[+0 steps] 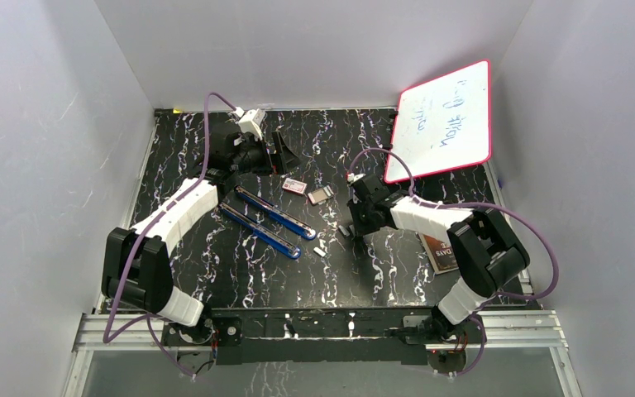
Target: Load the staples into the stapler
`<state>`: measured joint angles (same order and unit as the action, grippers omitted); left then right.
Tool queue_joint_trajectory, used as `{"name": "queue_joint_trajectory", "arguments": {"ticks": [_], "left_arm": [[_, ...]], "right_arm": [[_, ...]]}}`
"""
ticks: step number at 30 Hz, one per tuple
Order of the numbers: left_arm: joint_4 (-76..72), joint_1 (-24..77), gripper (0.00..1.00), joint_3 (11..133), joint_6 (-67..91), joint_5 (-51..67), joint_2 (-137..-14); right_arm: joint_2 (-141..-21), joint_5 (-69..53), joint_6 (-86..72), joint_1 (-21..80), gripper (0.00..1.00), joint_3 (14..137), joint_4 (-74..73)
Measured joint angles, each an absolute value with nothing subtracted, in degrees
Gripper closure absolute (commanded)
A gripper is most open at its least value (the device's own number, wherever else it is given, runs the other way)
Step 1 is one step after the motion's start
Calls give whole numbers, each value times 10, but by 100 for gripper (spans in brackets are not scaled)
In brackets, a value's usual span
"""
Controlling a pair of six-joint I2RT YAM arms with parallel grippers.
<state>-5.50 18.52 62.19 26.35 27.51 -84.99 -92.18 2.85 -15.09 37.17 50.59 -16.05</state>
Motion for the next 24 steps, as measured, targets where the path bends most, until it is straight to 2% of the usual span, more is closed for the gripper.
{"name": "queue_joint_trajectory", "arguments": {"ticks": [7,24], "left_arm": [[-55,185,5,622,260,275,-850],[-55,185,5,622,260,275,-850]], "right_arm": [[-925,33,-150,373,100,508,-158],[-870,61,-152,375,100,507,-158]]}}
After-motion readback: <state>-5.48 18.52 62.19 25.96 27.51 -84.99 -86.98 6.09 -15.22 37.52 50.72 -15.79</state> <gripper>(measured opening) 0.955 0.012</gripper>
